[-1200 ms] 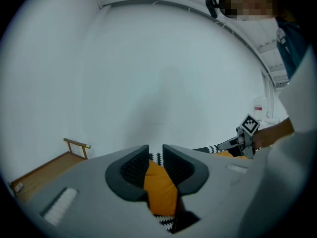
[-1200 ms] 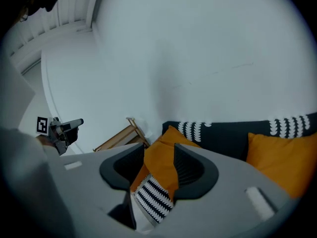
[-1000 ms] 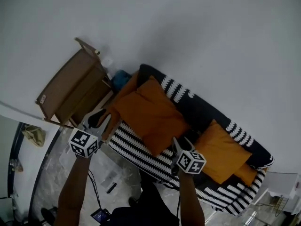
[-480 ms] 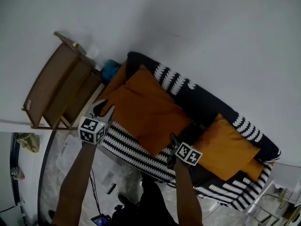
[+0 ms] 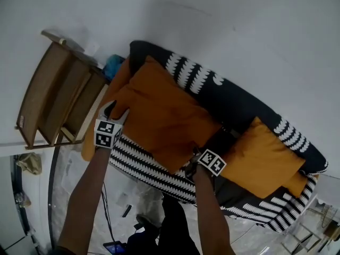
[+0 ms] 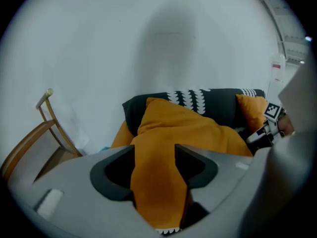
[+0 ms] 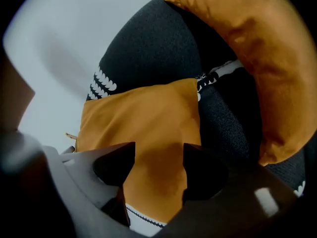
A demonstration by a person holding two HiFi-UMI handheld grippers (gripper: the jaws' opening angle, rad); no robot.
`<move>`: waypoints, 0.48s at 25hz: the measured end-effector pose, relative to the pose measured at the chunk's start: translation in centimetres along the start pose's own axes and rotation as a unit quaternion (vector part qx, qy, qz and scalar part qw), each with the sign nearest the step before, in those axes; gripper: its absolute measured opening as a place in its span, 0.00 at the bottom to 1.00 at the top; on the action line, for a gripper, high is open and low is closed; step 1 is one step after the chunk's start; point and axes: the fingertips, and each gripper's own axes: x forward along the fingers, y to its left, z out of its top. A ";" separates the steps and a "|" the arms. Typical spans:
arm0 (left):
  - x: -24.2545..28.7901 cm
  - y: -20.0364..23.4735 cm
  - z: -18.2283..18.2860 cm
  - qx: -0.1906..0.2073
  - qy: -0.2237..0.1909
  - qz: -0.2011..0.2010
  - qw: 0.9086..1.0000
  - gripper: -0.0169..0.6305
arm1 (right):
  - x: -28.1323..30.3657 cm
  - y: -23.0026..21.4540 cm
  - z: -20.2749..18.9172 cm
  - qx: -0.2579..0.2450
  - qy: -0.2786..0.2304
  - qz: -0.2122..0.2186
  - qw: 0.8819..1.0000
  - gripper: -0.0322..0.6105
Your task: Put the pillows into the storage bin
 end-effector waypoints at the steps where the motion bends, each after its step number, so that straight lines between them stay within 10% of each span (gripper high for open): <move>1: 0.7 0.2 -0.4 0.002 0.004 0.001 1.000 0.40 | 0.7 -0.3 0.0 0.001 0.002 0.000 1.000 0.51; 10: 3.2 0.0 -3.4 -0.021 0.008 -0.009 1.000 0.36 | 4.5 -1.9 -0.6 -0.019 0.033 -0.015 0.999 0.49; 12: 2.8 -0.2 -3.3 -0.028 0.007 -0.011 1.000 0.29 | 4.0 -1.7 -0.6 -0.036 0.039 -0.019 0.998 0.37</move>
